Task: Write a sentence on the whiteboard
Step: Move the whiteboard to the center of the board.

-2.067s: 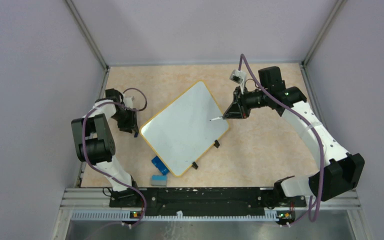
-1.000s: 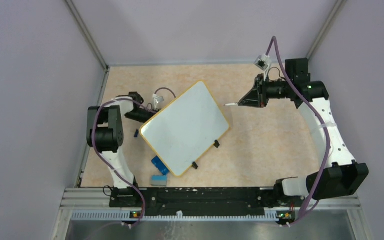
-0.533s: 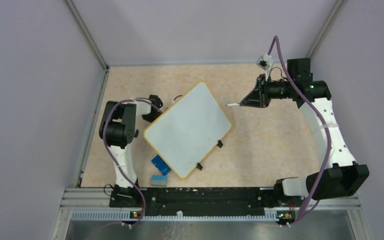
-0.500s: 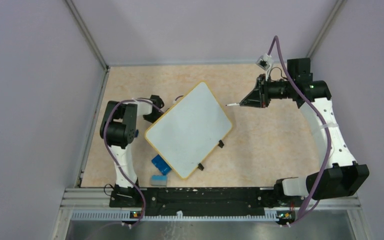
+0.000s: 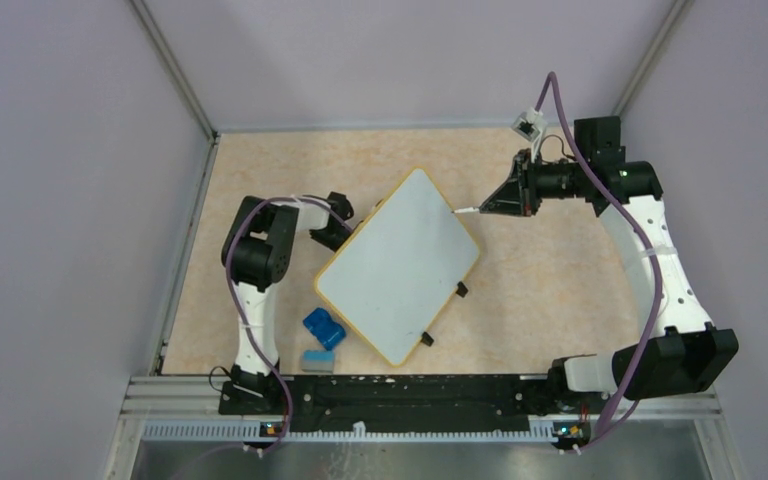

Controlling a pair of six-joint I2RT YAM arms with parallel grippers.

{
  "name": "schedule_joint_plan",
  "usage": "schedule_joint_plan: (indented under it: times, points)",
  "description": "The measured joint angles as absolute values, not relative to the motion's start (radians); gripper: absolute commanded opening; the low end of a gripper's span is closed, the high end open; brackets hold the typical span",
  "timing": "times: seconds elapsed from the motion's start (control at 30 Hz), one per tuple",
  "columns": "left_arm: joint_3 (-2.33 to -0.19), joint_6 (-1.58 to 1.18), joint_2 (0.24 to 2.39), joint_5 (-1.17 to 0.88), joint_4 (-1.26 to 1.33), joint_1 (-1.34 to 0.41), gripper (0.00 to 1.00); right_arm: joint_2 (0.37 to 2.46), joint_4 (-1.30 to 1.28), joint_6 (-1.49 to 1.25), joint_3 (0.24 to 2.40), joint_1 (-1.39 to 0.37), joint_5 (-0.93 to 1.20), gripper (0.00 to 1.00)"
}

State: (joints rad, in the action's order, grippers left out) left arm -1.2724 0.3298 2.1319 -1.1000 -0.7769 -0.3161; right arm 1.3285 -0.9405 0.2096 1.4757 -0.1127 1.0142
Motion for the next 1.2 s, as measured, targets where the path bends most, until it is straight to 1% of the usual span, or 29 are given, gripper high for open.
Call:
schedule_joint_plan:
  times: [0.2, 0.37, 0.5, 0.63, 0.9, 1.03, 1.2]
  points:
    - [-1.308, 0.289, 2.160, -1.120, -0.762, -0.322, 0.47, 1.328, -0.972, 0.225, 1.491, -0.113, 1.009, 0.00]
    - [-1.315, 0.240, 2.159, -1.120, -0.710, -0.318, 0.42, 1.328, -0.992, 0.244, 1.507, -0.113, 1.003, 0.00]
    - [-1.398, 0.236, 2.193, -1.096, -0.691, -0.341, 0.40, 1.328, -1.013, 0.264, 1.507, -0.113, 0.997, 0.00]
    - [-1.487, 0.231, 2.246, -1.107, -0.673, -0.376, 0.39, 1.328, -1.030, 0.278, 1.507, -0.113, 0.996, 0.00]
    - [-1.594, 0.230, 2.315, -1.138, -0.671, -0.442, 0.39, 1.328, -1.042, 0.295, 1.507, -0.113, 0.996, 0.00]
    - [-1.639, 0.229, 2.343, -1.150, -0.672, -0.487, 0.42, 1.328, -1.042, 0.297, 1.507, -0.113, 0.996, 0.00]
    - [-1.712, 0.230, 2.372, -1.148, -0.719, -0.506, 0.50, 1.328, -1.043, 0.307, 1.505, -0.113, 0.996, 0.00]
